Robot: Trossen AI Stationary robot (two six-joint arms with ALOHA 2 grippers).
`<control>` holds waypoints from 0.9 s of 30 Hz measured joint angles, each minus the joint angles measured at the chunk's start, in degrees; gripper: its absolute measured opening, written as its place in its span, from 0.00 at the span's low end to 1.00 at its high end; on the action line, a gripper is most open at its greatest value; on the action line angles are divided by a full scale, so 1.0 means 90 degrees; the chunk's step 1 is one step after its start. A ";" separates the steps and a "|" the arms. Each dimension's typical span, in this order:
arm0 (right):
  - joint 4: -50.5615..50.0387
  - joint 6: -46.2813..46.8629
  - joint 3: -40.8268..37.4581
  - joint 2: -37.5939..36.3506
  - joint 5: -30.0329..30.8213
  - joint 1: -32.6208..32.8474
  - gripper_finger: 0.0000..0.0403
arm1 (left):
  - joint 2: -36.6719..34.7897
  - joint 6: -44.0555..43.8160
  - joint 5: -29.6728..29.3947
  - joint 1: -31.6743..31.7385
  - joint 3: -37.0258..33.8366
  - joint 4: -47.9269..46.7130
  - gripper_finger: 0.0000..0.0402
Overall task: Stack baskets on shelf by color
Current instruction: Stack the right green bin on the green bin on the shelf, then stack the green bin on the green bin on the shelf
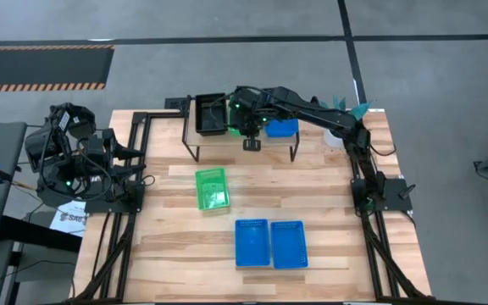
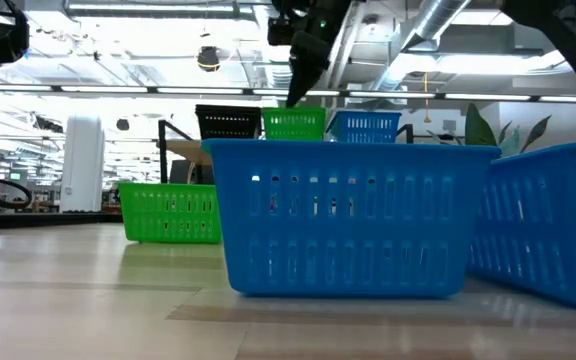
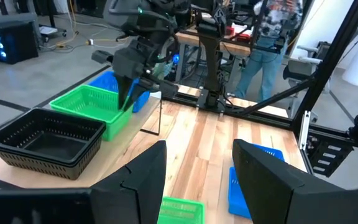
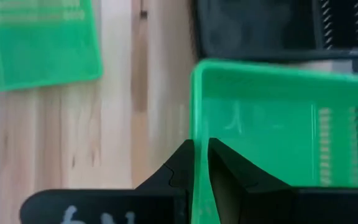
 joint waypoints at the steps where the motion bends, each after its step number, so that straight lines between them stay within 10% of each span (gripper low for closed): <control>1: 0.0056 0.0001 0.0002 0.0020 0.0000 -0.0003 0.17 | 0.0001 -0.0006 0.0000 0.0001 0.0000 0.0000 0.43; 18: 0.0001 0.0255 0.0598 -0.0086 -0.0002 0.0373 0.17 | 0.0001 -0.0127 0.0055 0.0000 0.0000 0.0005 0.43; 27: 0.0489 0.0748 0.0586 0.0471 -0.0337 0.1696 0.24 | 0.0002 -0.0187 0.0165 0.0000 0.0000 0.0009 0.43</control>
